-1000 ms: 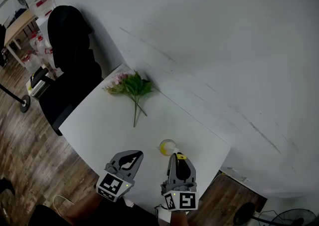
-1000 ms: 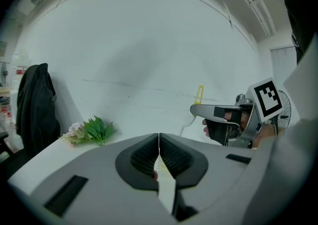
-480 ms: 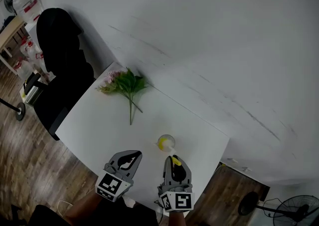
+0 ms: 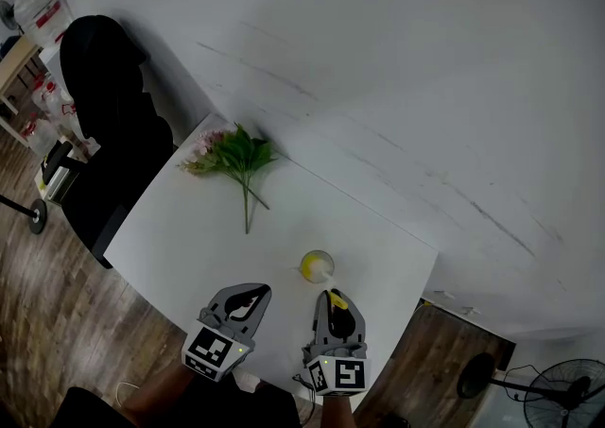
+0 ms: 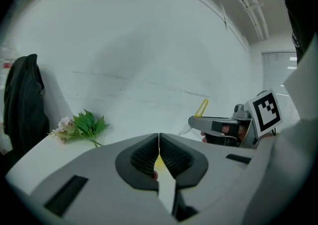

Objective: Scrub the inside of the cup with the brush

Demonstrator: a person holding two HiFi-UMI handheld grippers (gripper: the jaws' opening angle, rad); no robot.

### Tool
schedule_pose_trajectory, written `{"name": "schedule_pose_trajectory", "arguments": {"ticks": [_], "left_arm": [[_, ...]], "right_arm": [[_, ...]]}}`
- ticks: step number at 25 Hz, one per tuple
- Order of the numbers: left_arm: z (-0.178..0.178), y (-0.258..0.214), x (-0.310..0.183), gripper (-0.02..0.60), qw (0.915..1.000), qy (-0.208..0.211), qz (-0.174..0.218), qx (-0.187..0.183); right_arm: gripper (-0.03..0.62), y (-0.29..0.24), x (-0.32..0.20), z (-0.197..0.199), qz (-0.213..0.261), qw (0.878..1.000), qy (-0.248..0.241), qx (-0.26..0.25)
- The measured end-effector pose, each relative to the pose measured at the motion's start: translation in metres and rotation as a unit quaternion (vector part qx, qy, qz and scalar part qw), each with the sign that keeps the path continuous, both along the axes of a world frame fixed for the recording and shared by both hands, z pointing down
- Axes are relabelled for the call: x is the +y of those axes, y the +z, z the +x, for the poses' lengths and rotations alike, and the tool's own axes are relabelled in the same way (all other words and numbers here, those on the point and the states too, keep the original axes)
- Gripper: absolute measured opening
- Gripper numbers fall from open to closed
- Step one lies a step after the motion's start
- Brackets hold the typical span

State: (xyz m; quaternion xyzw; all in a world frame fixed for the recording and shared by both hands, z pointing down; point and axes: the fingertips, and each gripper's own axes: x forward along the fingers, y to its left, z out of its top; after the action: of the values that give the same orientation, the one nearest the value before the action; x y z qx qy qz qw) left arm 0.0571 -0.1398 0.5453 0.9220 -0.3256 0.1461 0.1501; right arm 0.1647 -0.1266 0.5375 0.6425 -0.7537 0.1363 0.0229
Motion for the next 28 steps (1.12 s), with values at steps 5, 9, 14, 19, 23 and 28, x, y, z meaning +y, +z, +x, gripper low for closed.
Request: {"name": "schedule_pose_trajectory", "arguments": {"ticks": [5, 9, 14, 19, 23, 28], "left_arm": [[0.001, -0.011, -0.002, 0.025, 0.9999, 0.007, 0.01, 0.003], [0.0, -0.019, -0.004, 0.025, 0.9998, 0.01, 0.017, 0.007], [0.006, -0.03, -0.002, 0.025, 0.9993, 0.023, 0.025, 0.015], [0.012, -0.038, -0.003, 0.025, 0.9988, 0.03, 0.032, 0.02], [0.012, -0.039, -0.004, 0.025, 0.9989, 0.027, 0.033, 0.019], [0.01, -0.037, -0.009, 0.025, 0.9993, 0.013, 0.031, 0.017]], "right_arm": [[0.071, -0.005, 0.001, 0.005, -0.001, 1.0, 0.014, 0.002], [0.067, -0.019, 0.002, 0.009, 0.011, 1.0, 0.025, 0.003], [0.067, -0.037, 0.006, 0.014, 0.025, 0.999, 0.036, 0.004], [0.067, -0.05, 0.006, 0.019, 0.036, 0.998, 0.039, 0.014], [0.067, -0.055, 0.0, 0.025, 0.043, 0.998, 0.039, 0.015], [0.066, -0.05, -0.013, 0.029, 0.041, 0.999, 0.03, 0.017]]}}
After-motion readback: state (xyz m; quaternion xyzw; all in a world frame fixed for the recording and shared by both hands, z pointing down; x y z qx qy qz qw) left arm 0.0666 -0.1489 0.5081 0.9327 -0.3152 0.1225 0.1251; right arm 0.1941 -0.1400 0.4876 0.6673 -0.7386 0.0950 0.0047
